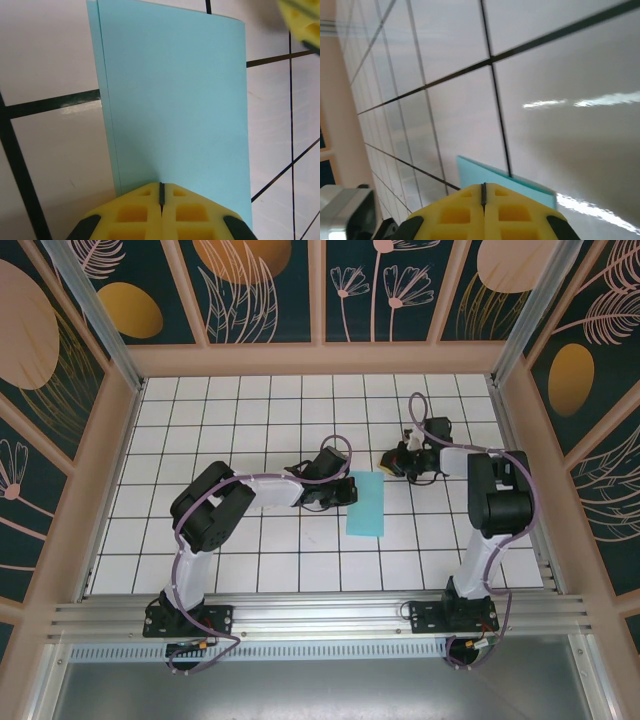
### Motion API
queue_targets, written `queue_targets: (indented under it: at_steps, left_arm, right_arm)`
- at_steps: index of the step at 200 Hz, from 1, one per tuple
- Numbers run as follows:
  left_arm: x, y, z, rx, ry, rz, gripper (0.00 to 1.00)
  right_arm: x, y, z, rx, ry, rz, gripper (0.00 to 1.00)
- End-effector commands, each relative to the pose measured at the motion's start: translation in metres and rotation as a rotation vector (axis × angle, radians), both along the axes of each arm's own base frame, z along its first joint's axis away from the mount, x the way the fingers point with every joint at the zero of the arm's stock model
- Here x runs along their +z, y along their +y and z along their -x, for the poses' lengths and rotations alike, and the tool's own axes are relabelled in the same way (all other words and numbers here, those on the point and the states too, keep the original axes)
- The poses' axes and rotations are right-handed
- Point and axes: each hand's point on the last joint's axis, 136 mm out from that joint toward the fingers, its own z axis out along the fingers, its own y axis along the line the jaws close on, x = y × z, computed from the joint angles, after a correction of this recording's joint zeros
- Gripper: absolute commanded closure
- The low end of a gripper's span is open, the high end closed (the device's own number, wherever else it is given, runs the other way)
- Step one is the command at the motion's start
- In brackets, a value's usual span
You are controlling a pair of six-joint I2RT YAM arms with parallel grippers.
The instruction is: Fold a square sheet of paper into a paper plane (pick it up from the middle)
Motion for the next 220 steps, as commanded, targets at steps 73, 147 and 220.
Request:
queue_targets:
  at_steps: [73,147,220]
  left_arm:
    - [-0.039,0.027,0.022,-0.001,0.091,-0.143,1.00]
    - [-0.036,0.027,0.021,-0.003,0.083,-0.139,1.00]
    - [-0.035,0.026,0.021,0.000,0.086,-0.137,1.00]
  right_arm:
    - [-0.046,-0.012,0.014,-0.031,0.111,0.079,0.96]
    - [0.008,0.004,0.031,0.011,0.018,-0.019,0.95]
    - [-0.043,-0.004,0.051,0.019,0.115,0.055,0.95]
